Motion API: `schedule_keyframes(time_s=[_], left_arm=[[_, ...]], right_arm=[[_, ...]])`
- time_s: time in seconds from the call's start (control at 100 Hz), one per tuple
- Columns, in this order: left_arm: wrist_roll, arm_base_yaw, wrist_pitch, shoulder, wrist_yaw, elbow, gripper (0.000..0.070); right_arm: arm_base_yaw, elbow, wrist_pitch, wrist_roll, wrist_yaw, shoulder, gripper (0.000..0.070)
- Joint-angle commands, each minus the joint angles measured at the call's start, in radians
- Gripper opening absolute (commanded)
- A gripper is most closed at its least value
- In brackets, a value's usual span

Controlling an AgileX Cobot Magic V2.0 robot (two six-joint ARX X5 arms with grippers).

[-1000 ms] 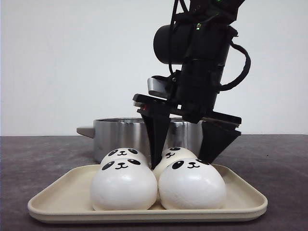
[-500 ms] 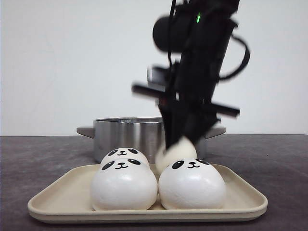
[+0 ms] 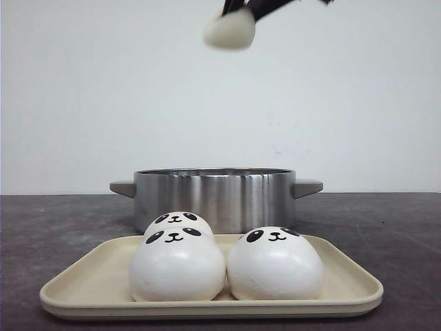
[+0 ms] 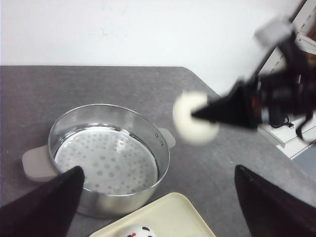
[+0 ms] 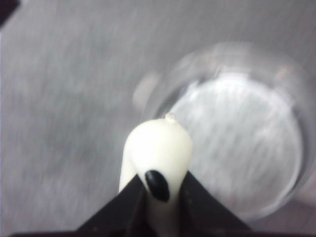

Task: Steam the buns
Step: 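Lift the held panda bun up off the tray with the right gripper, then lower the bun into the steamer pot and open the right gripper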

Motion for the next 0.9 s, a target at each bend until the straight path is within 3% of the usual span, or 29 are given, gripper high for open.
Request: schedule_keyframes(time_s=[0.0, 0.26, 0.45, 0.63, 0.83, 0.89], left_arm=[[0.003, -0.005, 0.023, 0.005, -0.006, 0.015, 0.0594], [0.003, -0.005, 0.022, 0.006, -0.006, 0.015, 0.0593], [0.003, -0.005, 0.016, 0.009, -0.006, 0.015, 0.0594], [0.003, -0.005, 0.007, 0.014, -0.006, 0.015, 0.0594], [0.003, -0.005, 0.006, 0.018, -0.006, 0.015, 0.0594], [0.003, -0.005, 0.006, 0.019, -0.006, 0.015, 0.0594]], right_arm=[[-0.021, 0.068, 0.009, -0.048, 0.005, 0.076, 0.0006], [-0.102, 0.237, 0.039, -0.094, -0.008, 0.340, 0.0006], [-0.131, 0.244, 0.133, -0.093, -0.001, 0.511, 0.0006], [-0.148, 0.244, 0.143, -0.095, 0.094, 0.624, 0.0006], [-0.166, 0.244, 0.159, -0.095, 0.092, 0.668, 0.0009], [-0.169, 0.244, 0.156, -0.095, 0.091, 0.674, 0.0044]])
